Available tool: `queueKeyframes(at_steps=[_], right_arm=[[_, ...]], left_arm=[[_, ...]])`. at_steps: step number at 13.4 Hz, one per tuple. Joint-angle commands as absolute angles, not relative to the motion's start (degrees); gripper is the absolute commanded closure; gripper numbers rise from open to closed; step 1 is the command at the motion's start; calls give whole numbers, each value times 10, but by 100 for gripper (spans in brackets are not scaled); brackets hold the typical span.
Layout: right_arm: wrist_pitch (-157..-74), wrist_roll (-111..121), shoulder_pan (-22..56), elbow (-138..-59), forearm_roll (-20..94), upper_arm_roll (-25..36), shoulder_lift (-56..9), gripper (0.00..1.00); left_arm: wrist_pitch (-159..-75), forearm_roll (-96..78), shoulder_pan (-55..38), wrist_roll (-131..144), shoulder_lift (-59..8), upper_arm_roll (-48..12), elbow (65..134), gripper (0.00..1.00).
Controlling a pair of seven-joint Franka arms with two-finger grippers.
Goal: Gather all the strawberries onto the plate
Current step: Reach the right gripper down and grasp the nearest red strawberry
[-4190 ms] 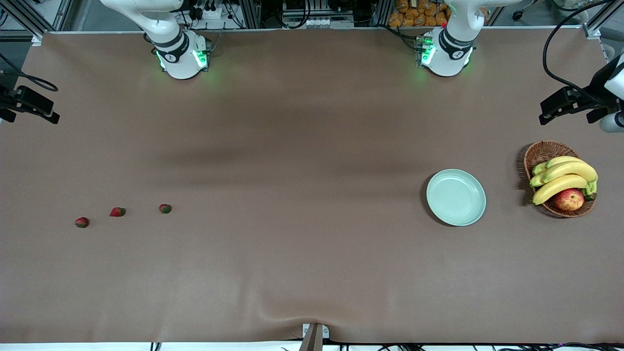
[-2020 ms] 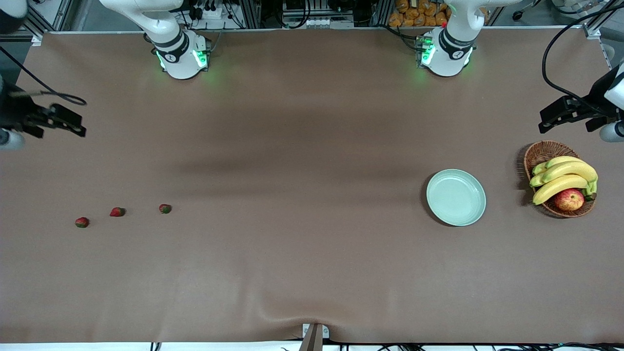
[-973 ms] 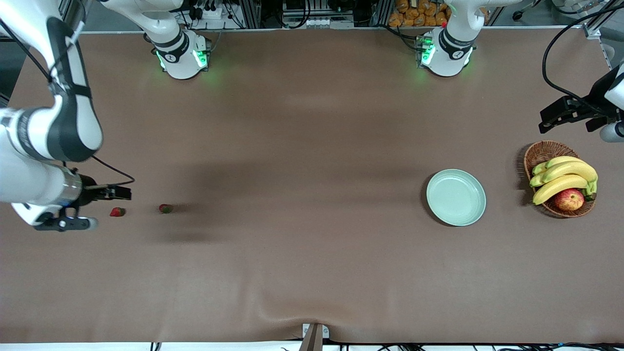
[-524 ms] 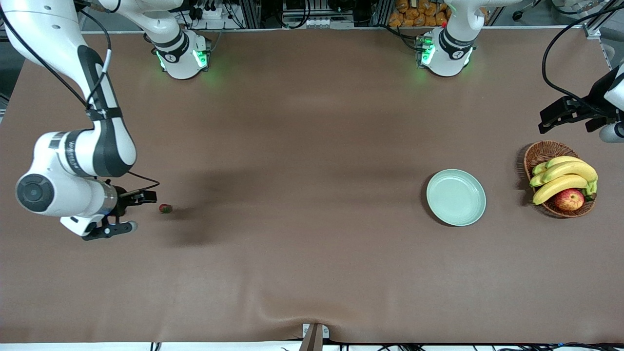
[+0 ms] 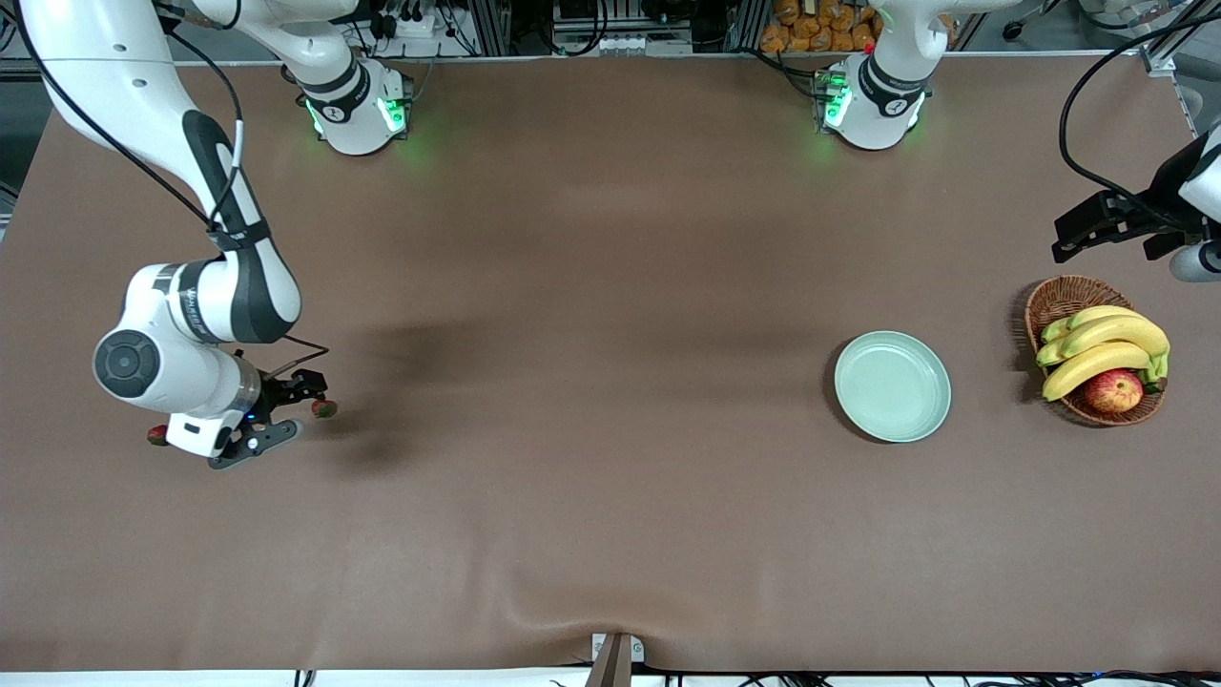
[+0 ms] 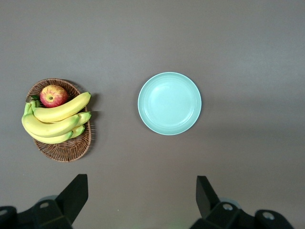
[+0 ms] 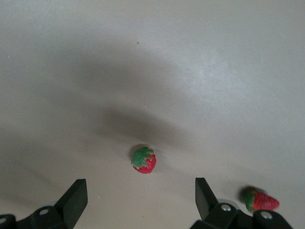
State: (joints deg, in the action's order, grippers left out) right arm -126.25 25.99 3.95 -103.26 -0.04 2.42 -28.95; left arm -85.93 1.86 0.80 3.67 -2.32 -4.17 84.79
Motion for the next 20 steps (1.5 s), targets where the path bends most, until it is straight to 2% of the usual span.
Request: queueKeyframes(at_steps=[1,4,11,12,13,14,15,20], right_arm=[[-1308,300,40,-1059,-12,24,-300,0],[-1401,301,41,-1117,-12,24,-305,0],[-1417,300,38,-1118,-12,24,-330,0],[-1417,299,38,-1118,-12,24,-330,9],[-1414,298,40,-1118,-12,24,-330,58],[-1408,297,40,-1119,-12,24,-330,91],[-1405,300,40,-1119,-12,24,-329,100],[-1390,302,46,-1114,-12,23,-316,100]], left_arm=[[-861,4,10,25,-23,-40,846,0],[-861,4,10,25,-24,-40,846,0],[-867,4,9,26,-25,-41,846,0],[-870,4,9,26,-25,-40,846,0],[-874,4,9,27,-27,-41,846,0],[-875,4,8,28,-30,-41,846,0],[-878,4,8,30,-31,-41,846,0],[-887,4,6,32,-39,-41,846,0]])
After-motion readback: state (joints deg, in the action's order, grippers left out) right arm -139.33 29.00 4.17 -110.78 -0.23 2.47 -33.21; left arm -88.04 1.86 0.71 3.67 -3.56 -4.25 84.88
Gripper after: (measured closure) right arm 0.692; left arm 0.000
